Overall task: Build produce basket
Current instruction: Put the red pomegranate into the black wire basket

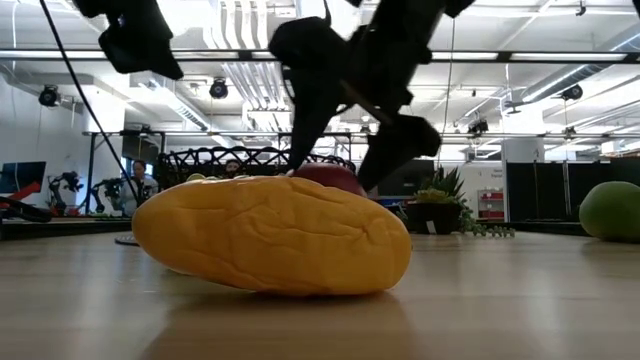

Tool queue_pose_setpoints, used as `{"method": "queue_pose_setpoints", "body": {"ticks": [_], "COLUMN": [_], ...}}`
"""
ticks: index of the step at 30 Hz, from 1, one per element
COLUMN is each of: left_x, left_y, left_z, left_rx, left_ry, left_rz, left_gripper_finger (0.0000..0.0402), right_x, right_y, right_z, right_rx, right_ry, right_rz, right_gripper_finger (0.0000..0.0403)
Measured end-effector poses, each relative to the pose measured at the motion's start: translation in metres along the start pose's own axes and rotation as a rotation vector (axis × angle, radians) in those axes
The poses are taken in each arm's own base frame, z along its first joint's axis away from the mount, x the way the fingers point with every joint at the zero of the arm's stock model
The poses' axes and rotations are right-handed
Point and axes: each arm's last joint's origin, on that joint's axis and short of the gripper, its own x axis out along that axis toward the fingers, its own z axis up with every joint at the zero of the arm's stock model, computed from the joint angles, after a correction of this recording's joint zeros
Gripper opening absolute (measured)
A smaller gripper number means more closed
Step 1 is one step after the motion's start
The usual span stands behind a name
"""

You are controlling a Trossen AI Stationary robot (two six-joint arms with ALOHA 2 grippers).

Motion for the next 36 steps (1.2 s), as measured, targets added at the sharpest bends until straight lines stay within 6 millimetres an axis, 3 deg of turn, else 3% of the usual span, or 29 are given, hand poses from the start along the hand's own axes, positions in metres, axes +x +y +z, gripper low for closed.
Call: {"method": "queue_pose_setpoints", "body": {"ticks": [12,17,23,28,32,36], "left_x": [-0.01,-0.016,-0.032,-0.046,-0.058,-0.069], "left_y": [0.018,0.022,0.026,0.027,0.023,0.016], "left_z": [-0.018,-0.02,-0.017,-0.013,-0.004,0.007], "left_rx": [-0.021,-0.042,-0.046,-0.006,0.102,0.29], "left_ry": [-0.016,-0.032,-0.095,-0.184,-0.308,-0.453], "left_rz": [0.007,-0.006,-0.032,-0.065,-0.145,-0.244], "left_gripper_finger": [0.0226,0.0226,0.0226,0.0226,0.0226,0.0226], "right_x": [0.041,0.04,0.007,-0.039,-0.065,-0.105], "right_y": [0.02,0.021,0.023,0.029,0.036,0.05], "right_z": [0.009,0.009,0.001,0.0,0.006,0.023], "right_rx": [-0.161,-0.172,-0.211,-0.221,-0.235,-0.267], "right_ry": [0.062,0.064,0.044,-0.055,-0.186,-0.397], "right_rz": [-0.089,-0.09,-0.127,-0.028,0.114,0.369], "right_gripper_finger": [0.0365,0.0325,0.0306,0.0306,0.0306,0.0306]}}
